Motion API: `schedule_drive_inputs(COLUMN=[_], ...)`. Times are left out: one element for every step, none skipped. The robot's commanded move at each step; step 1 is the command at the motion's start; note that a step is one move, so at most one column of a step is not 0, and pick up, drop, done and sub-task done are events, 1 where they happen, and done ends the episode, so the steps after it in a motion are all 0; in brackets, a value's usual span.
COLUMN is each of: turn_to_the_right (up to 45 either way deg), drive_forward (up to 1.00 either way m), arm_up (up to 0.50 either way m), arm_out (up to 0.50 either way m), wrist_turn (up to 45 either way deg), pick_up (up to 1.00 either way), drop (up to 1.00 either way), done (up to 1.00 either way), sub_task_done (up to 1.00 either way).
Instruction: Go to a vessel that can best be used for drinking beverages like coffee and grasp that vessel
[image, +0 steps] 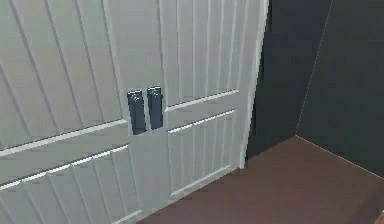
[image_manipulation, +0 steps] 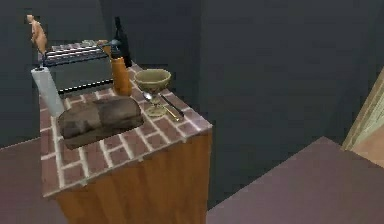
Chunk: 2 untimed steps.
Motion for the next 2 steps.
schedule_drive_inputs(turn_to_the_right=[3.0, 0.0], drive_forward=[0.00, 0.75], arm_up=[0.00, 0.00], arm_out=[0.00, 0.00], wrist_turn=[0.0, 0.0], pick_up=[0.00, 0.00], drop=[0.00, 0.00], done=[0.00, 0.00], sub_task_done=[0.00, 0.00])
